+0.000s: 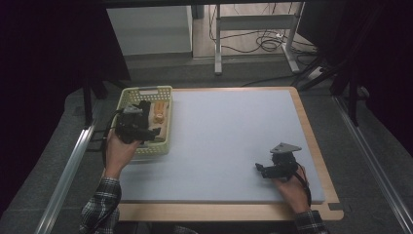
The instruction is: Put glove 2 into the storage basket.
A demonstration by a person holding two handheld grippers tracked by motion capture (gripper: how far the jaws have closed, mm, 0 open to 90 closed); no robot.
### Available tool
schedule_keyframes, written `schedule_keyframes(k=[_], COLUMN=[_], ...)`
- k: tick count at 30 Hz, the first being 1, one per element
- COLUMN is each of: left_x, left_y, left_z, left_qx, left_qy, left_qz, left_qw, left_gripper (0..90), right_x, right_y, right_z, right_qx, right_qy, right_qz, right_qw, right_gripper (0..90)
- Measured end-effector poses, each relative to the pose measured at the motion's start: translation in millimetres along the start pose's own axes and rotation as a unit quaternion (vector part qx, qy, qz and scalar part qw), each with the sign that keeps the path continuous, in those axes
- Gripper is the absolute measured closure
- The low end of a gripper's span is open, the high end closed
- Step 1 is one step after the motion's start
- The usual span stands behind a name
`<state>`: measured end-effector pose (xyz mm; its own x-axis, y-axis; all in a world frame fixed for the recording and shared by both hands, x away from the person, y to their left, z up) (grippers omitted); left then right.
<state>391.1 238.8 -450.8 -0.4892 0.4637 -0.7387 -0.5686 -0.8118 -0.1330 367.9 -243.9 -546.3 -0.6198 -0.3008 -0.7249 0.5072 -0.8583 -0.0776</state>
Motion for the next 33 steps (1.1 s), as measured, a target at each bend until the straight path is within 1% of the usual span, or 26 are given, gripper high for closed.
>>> schedule_keyframes(k=[3,4,5,7,9,13,17,22,27,33], left_x=[-1.0,-1.3,-1.6,-2.2,-3.2,-4.8,-6.7,-8.3,-10.5,-11.1], left_y=[9.5,12.7,16.9,22.9,30.9,44.7,61.2,81.4,100.8,124.3], left_z=[0.0,-0.1,0.4,0.4,0.4,-0.2,-0.5,-2.4,-4.9,-8.6], left_qx=[0.007,0.011,0.019,0.028,0.029,0.038,0.045,0.058,0.073,0.095], left_qy=[0.005,0.010,0.014,0.020,0.021,0.027,0.032,0.040,0.049,0.059], left_qz=[-0.005,-0.008,-0.008,-0.009,-0.021,-0.033,-0.050,-0.067,-0.078,-0.096], left_qw=[0.9999,0.9999,0.9997,0.9994,0.9991,0.9984,0.9972,0.9953,0.9930,0.9891], left_gripper=[0.0,0.0,0.0,0.0,0.0,0.0,0.0,0.0,0.0,0.0], right_x=[0.1,0.0,0.1,0.1,0.1,0.1,0.1,0.1,0.1,0.2], right_y=[-0.2,-0.1,-0.2,-0.3,-0.4,-0.3,-0.6,-0.6,-0.8,-1.1], right_z=[0.1,0.1,0.1,0.2,0.2,0.3,0.3,0.4,0.4,0.4], right_qx=[0.000,0.000,0.000,0.000,0.000,0.000,0.001,0.001,0.001,0.001], right_qy=[0.000,0.000,0.000,-0.001,0.000,-0.001,0.000,0.000,0.001,0.001], right_qz=[-0.001,0.000,-0.001,-0.001,-0.001,0.000,-0.001,-0.001,-0.001,-0.001], right_qw=[1.0000,1.0000,1.0000,1.0000,1.0000,1.0000,1.0000,1.0000,1.0000,1.0000], right_gripper=[11.4,11.4,11.4,11.4,11.4,11.4,11.4,11.4,11.4,11.4])
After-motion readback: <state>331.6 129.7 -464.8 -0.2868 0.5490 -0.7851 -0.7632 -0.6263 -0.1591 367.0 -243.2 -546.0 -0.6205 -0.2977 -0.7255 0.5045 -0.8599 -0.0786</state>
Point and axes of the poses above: each handheld gripper's, and its own axes: z roughly backward along the jaws, x roughly out of its underside, y roughly to its right, the point moved 2 cm from there along -z, roughly forward along the jaws, and after that the axes turned 12 degrees about -z, right-handed, at the moved point
